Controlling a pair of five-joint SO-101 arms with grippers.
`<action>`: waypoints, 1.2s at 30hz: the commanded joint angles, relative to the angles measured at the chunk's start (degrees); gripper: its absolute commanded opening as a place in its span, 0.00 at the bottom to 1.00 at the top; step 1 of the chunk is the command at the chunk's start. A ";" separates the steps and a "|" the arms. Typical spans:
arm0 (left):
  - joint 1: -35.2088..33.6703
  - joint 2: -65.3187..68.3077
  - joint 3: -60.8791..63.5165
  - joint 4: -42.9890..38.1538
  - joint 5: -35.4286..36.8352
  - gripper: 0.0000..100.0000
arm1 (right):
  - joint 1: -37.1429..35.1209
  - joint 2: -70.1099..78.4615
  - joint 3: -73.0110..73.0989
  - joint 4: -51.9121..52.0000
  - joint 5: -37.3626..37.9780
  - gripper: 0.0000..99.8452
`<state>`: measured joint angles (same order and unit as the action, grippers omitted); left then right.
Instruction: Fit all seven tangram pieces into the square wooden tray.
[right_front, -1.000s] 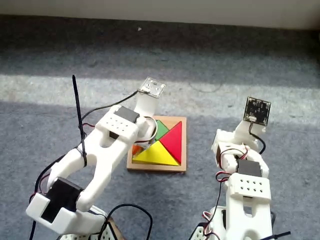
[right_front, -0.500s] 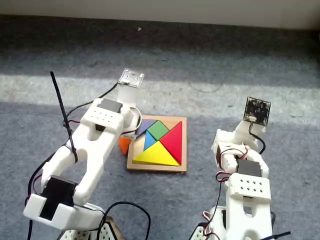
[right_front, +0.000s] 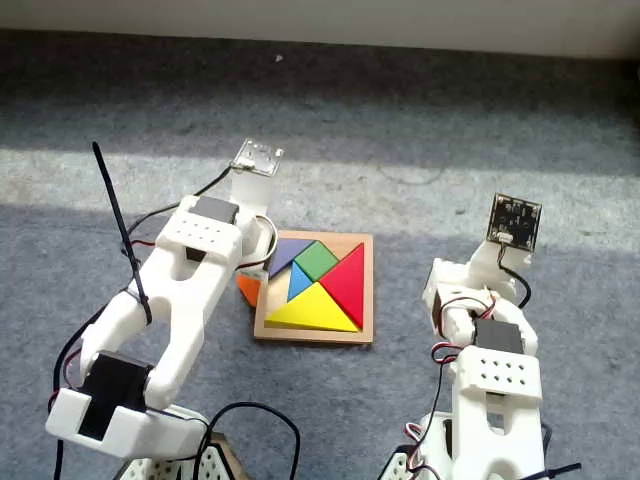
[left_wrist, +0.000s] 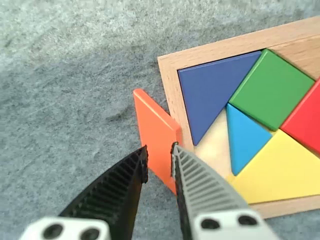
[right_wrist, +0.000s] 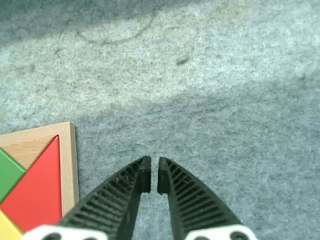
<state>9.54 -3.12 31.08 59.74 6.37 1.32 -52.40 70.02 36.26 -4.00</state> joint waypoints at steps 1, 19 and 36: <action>-0.75 -1.54 -2.51 2.02 -0.35 0.14 | -0.31 -1.27 -0.22 -1.54 0.79 0.04; -3.56 9.36 -6.55 0.62 4.04 0.23 | -0.48 -1.10 -0.22 -1.45 0.79 0.04; 2.95 12.53 -9.98 3.60 0.09 0.09 | -0.31 -1.10 -0.22 -1.45 0.79 0.04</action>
<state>11.38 9.80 23.43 63.34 7.25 1.32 -52.40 70.02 36.26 -4.00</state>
